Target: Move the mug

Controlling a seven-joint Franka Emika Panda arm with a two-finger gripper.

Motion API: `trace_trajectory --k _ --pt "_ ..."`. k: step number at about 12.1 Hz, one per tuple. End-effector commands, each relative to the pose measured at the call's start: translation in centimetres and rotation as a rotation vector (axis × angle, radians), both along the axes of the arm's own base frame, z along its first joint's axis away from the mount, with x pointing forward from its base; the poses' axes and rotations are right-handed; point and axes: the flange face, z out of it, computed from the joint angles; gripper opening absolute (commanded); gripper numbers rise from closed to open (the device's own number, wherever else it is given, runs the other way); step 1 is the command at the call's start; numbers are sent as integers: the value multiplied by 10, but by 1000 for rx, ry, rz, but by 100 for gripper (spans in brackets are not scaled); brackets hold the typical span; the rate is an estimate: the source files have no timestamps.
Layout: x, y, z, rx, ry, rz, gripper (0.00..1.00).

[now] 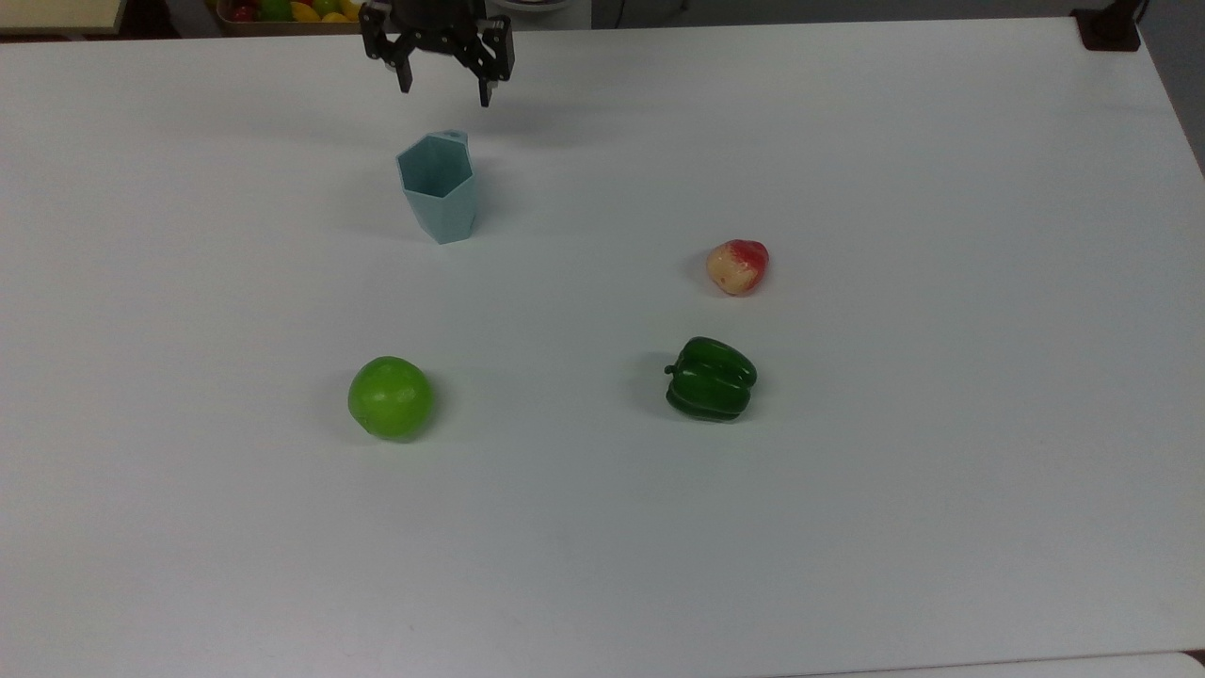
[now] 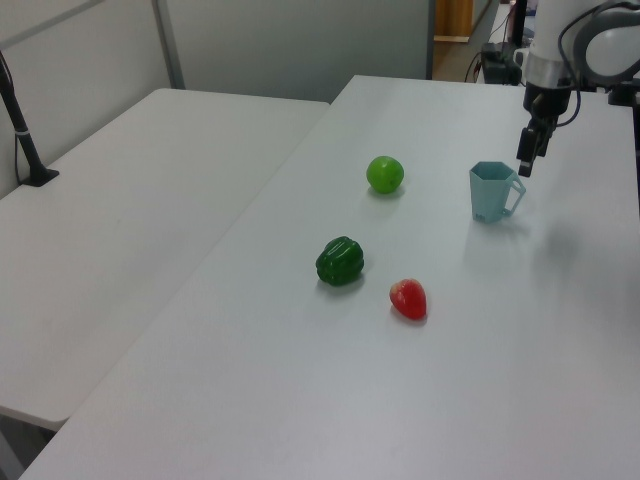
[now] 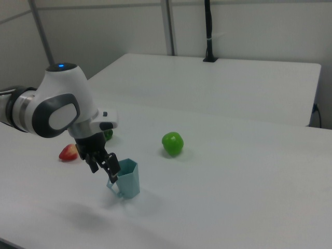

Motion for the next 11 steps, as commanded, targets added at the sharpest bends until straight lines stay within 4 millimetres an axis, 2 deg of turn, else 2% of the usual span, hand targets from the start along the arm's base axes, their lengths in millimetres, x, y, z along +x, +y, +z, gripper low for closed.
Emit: trace_trajectory --k 1,6,8,11 --pt "6 0 -28 8 27 -16 90" --pt "14 2 -49 5 29 -12 78" --pt "15 3 -52 6 32 -11 74" --pt "19 3 -59 5 23 -14 60"
